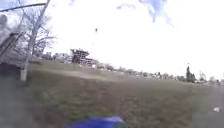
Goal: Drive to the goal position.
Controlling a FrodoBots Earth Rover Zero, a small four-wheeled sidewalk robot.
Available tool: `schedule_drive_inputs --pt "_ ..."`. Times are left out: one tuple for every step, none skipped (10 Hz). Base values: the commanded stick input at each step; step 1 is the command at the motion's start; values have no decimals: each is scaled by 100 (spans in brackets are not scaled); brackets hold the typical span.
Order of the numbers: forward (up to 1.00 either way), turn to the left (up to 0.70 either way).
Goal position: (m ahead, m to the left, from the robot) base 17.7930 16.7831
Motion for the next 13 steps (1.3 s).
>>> schedule_drive_inputs --pt "0 0" --pt "0 0" --pt "0 0" --pt "0 0" --pt "0 0" --pt "0 0" --pt "0 0" --pt "57 0" --pt "70 0" --pt "70 0" --pt "70 0" --pt "70 0" --pt "70 0"
